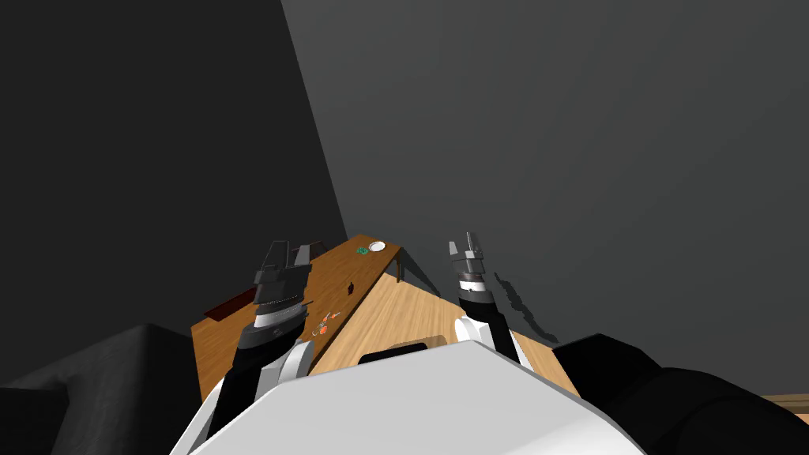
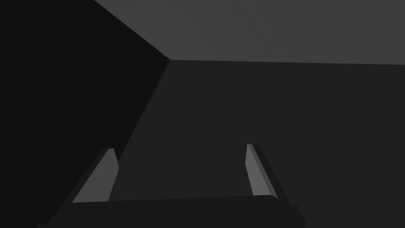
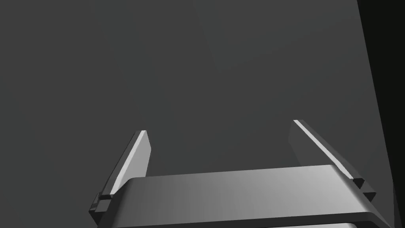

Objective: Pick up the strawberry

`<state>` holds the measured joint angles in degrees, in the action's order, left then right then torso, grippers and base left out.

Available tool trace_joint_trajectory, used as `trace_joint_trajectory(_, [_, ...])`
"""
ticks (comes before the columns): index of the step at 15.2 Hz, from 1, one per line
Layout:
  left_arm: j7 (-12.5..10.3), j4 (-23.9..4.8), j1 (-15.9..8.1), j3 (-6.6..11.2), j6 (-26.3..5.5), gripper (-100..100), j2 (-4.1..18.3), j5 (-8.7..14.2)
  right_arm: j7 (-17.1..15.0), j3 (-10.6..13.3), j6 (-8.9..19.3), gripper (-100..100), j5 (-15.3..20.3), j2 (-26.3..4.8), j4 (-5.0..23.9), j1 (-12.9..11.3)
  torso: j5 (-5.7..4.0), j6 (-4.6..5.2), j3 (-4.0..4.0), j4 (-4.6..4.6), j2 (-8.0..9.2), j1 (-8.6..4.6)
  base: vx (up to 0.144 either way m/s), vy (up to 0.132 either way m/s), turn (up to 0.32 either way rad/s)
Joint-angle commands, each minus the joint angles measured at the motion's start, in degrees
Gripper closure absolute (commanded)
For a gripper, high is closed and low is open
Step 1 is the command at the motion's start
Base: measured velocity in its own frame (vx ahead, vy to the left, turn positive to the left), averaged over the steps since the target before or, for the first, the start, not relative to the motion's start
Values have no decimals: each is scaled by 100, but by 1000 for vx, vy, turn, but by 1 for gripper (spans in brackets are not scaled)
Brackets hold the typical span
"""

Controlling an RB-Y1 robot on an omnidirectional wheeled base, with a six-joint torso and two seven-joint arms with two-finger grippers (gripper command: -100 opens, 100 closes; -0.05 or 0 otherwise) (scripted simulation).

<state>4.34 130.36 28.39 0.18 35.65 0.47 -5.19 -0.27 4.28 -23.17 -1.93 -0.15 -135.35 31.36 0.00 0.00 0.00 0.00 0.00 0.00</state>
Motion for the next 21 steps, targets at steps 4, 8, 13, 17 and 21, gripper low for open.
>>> trace_joint_trajectory(4, [71,-313,-70,-1,-8,-100,567,-57,0,0,0,0,0,0,0,0,1,1,-2,-1,-3,3,9,1,-28])
trace_joint_trajectory(8, [165,-728,-163,-2,-18,-100,908,-132,0,0,0,0,0,0,0,0,2,1,-7,-3,-13,7,27,6,-51])
trace_joint_trajectory(13, [290,-1279,-286,-4,-31,-100,1199,-232,0,0,0,0,0,0,0,0,1,1,-7,-3,-11,4,22,5,-48])
trace_joint_trajectory(17, [387,-1707,-382,-5,-42,-100,1367,-309,0,0,0,0,0,0,0,0,1,1,-8,-3,-13,5,24,5,-45])
trace_joint_trajectory(21, [493,-2174,-486,-6,-53,-100,1516,-393,0,0,0,0,0,0,0,0,1,1,-7,-3,-12,5,23,6,-54])
